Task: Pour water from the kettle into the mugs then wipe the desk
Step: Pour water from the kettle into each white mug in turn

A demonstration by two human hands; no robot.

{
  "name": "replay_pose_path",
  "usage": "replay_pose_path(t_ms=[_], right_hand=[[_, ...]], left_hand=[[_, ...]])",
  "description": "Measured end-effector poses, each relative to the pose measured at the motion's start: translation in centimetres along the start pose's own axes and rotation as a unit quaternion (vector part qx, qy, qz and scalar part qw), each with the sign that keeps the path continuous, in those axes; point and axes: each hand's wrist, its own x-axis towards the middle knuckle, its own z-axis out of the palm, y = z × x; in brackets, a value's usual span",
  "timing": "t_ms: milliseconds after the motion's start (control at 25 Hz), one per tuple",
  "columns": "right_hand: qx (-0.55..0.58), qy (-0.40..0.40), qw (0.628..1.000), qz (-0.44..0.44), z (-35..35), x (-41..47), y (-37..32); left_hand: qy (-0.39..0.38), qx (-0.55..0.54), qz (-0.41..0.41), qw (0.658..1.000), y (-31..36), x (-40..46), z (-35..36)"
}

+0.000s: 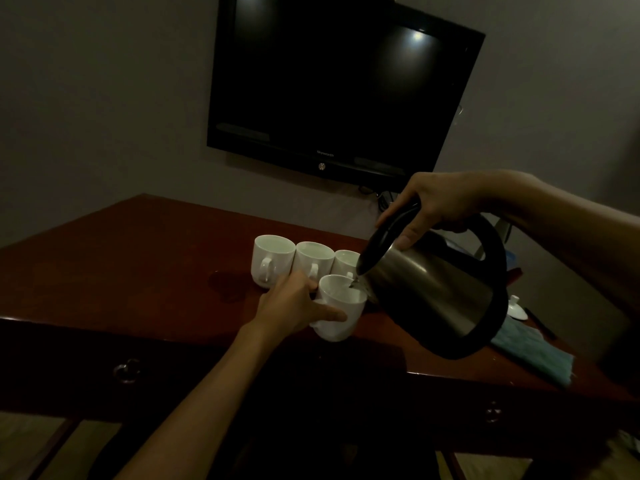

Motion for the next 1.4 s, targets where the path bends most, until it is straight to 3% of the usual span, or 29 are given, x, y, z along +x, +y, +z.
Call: replay_pose_path(t_ms=[1400], right_hand=[[-0.013,0.008,1.0,-0.009,0.0,0.29,0.15]], left_hand=[[0.001,0.0,-0.003,1.0,-0.34,0.26,0.14]])
